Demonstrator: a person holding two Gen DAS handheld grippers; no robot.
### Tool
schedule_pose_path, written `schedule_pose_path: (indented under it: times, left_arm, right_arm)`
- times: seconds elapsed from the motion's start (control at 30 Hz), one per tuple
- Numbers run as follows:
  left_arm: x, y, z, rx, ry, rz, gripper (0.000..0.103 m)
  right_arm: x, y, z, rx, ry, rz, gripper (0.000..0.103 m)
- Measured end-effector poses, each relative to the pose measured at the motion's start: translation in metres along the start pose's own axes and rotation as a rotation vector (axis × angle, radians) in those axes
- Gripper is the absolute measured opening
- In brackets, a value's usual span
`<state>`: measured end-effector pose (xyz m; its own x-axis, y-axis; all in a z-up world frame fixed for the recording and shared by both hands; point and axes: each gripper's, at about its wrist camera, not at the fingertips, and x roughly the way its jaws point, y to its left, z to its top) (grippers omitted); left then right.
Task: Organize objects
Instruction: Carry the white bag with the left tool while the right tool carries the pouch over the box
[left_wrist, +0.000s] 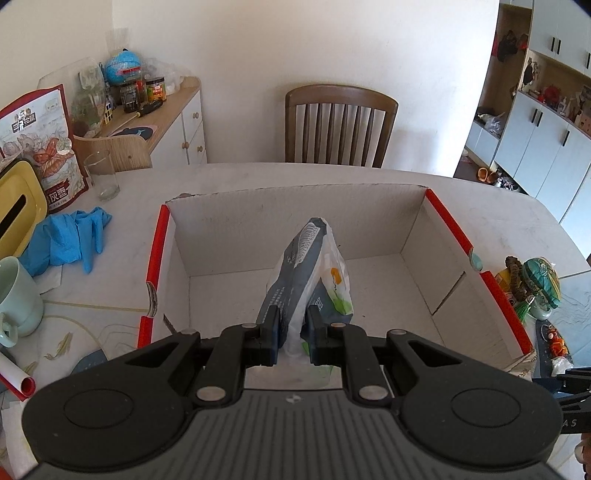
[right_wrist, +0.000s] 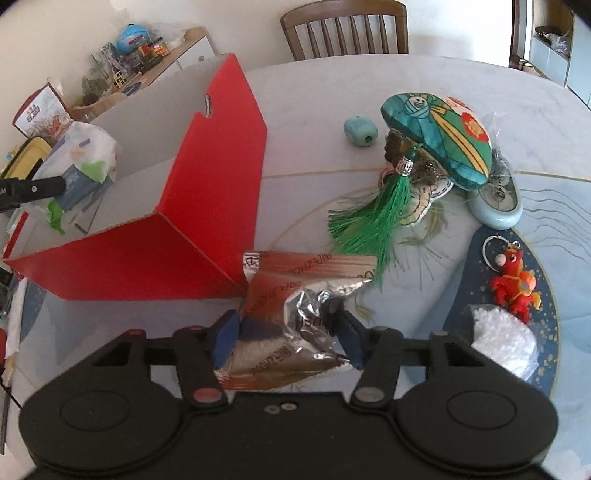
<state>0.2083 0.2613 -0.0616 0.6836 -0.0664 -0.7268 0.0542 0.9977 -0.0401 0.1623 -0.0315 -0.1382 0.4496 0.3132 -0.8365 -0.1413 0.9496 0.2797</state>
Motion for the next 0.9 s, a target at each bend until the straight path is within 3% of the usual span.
schedule_pose_path:
  times: [0.13, 0.33, 0.53, 0.7, 0.9]
  left_arm:
    - [0.003, 0.003, 0.000, -0.005, 0.004, -0.002, 0.014]
    - [0.006, 0.006, -0.001, -0.006, 0.010, -0.008, 0.014]
    - [0.006, 0.011, 0.004, -0.014, 0.002, -0.003, 0.014]
    - [0.005, 0.014, 0.011, -0.014, -0.007, 0.001, 0.014]
    - [0.012, 0.016, 0.016, 0.002, 0.015, 0.007, 0.014]
  right_arm:
    - [-0.006, -0.005, 0.000, 0.017, -0.016, 0.009, 0.041]
    - [-0.030, -0.006, 0.003, 0.009, -0.065, -0.018, 0.039]
    - [-0.085, 0.002, 0.027, -0.093, -0.176, -0.048, 0.039]
    - [-0.105, 0.028, 0.060, -0.187, -0.240, -0.015, 0.039]
    - [-0.084, 0.074, 0.085, -0.306, -0.226, 0.037, 0.039]
